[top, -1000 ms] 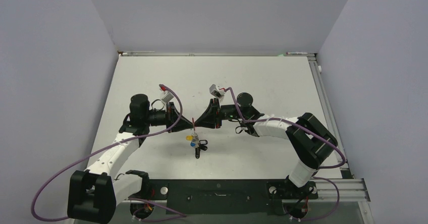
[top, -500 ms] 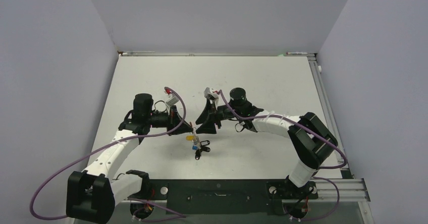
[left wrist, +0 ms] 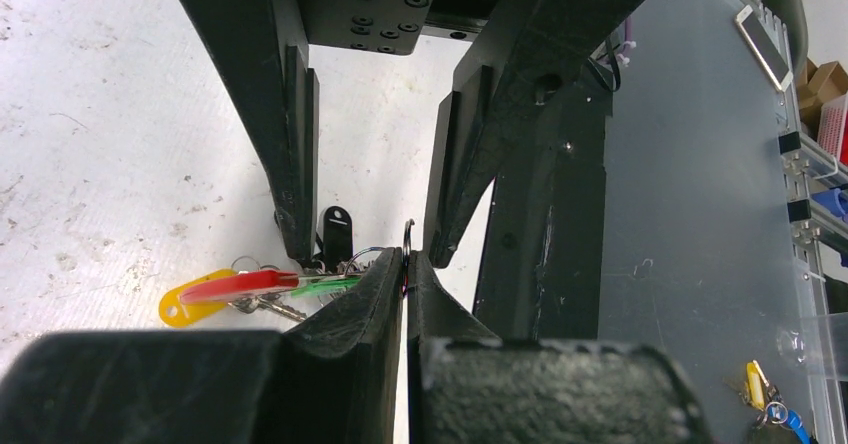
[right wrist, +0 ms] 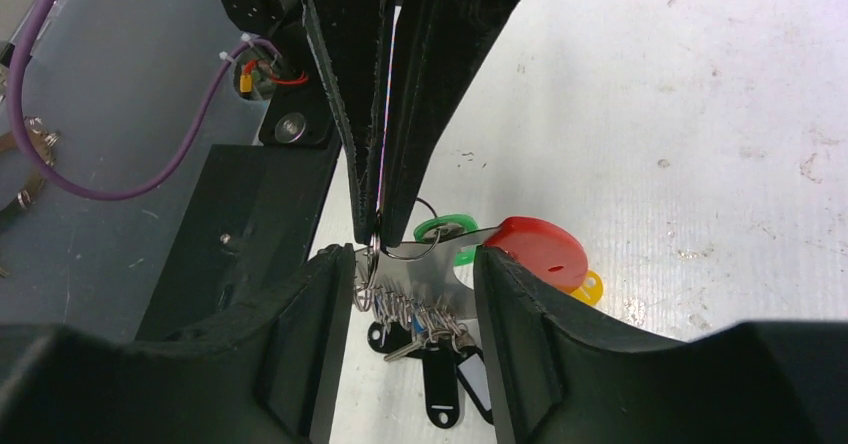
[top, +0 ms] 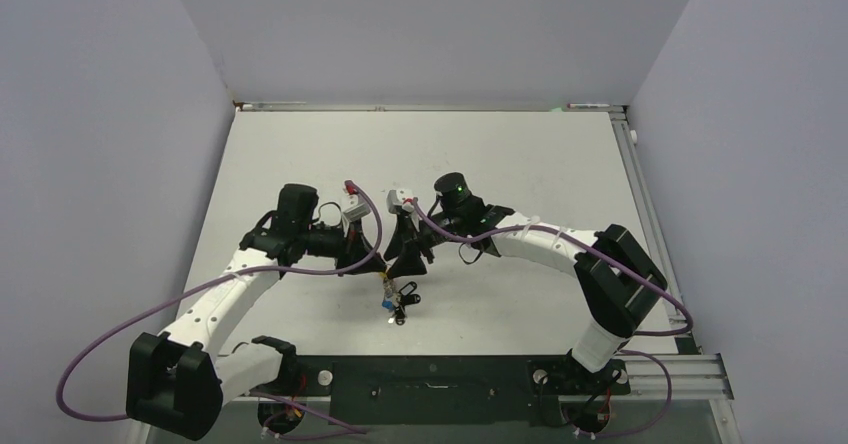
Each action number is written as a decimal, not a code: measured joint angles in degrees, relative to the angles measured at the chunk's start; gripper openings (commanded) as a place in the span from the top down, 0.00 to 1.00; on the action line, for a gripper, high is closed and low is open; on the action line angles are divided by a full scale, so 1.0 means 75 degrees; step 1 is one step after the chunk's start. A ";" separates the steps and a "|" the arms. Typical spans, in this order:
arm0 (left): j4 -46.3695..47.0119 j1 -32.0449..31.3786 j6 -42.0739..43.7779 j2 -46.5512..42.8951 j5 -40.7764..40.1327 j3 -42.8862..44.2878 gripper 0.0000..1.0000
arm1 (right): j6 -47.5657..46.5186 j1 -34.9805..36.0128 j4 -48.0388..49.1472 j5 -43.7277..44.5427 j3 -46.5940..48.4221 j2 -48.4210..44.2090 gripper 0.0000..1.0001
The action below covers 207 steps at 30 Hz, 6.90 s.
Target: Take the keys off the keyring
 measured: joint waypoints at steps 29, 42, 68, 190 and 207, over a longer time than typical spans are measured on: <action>-0.0321 -0.0125 0.0385 0.0338 -0.0268 0.0399 0.96 | -0.0793 0.0064 -0.1373 0.0035 0.0437 -0.0070 0.95; 0.0434 0.0498 -0.0023 0.0312 -0.0166 0.0411 0.75 | 0.1029 -0.0274 0.0836 0.0061 -0.0137 -0.0076 0.95; 0.0714 0.0603 0.0093 0.0189 0.0160 0.0070 0.74 | 0.4057 -0.0443 0.4619 0.0210 -0.1174 -0.0076 0.95; 0.3369 0.1102 -0.2763 0.0175 0.1445 -0.0233 0.75 | 0.6298 -0.0478 0.7563 0.0376 -0.1810 0.0271 0.95; 0.3118 0.0854 -0.2559 0.0175 0.1373 -0.0187 1.00 | 0.6306 -0.0533 0.7565 0.0198 -0.1792 0.0259 0.64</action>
